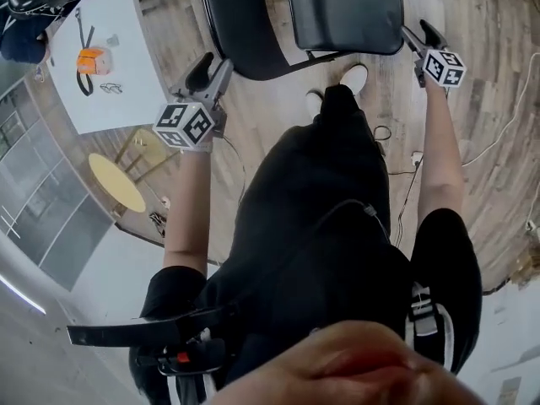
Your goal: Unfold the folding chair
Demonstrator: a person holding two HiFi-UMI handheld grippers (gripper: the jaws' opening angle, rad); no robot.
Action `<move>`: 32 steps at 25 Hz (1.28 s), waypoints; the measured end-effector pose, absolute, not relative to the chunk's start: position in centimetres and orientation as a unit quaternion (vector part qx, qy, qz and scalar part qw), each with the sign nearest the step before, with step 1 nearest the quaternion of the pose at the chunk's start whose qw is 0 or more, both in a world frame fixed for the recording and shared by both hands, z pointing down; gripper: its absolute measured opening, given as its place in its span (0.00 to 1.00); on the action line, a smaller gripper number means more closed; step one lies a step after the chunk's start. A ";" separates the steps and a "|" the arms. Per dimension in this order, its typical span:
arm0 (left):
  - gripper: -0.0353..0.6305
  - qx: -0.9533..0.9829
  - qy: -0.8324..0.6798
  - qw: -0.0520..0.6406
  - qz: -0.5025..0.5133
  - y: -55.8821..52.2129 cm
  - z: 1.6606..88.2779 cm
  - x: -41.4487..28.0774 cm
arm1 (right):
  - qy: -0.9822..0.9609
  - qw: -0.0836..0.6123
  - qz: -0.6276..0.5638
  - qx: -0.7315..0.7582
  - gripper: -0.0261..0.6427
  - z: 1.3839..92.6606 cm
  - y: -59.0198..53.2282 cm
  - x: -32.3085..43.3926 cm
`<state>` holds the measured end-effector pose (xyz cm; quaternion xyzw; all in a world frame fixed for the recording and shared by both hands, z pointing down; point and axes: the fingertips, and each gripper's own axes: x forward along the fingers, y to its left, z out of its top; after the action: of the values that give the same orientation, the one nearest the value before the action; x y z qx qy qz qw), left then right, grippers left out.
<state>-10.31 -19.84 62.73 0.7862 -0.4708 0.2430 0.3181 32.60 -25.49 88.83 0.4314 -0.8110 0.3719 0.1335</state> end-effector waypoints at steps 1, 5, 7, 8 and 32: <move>0.35 0.794 -0.465 0.311 0.238 -19.3 62.3 -10.0 | -0.813 0.138 0.365 0.432 0.56 87.3 -24.4 31.9; 0.35 0.823 -0.441 0.286 0.216 -17.0 60.3 -9.3 | -0.826 0.148 0.340 0.424 0.56 80.7 -20.6 27.7; 0.35 0.838 -0.428 0.274 0.196 -15.6 58.8 -8.8 | -0.837 0.143 0.325 0.417 0.56 76.7 -19.0 25.6; 0.35 0.845 -0.423 0.270 0.184 -14.8 58.0 -8.5 | -0.843 0.141 0.315 0.412 0.56 74.7 -18.1 24.5; 0.22 0.945 -0.288 0.155 0.016 1.5 36.2 4.0 | -0.952 -0.040 0.143 0.268 0.17 33.9 0.9 11.6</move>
<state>4.04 1.52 36.24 0.9448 -0.2883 0.0156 0.1550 11.62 0.89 33.88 0.2681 -0.9519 0.1431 -0.0404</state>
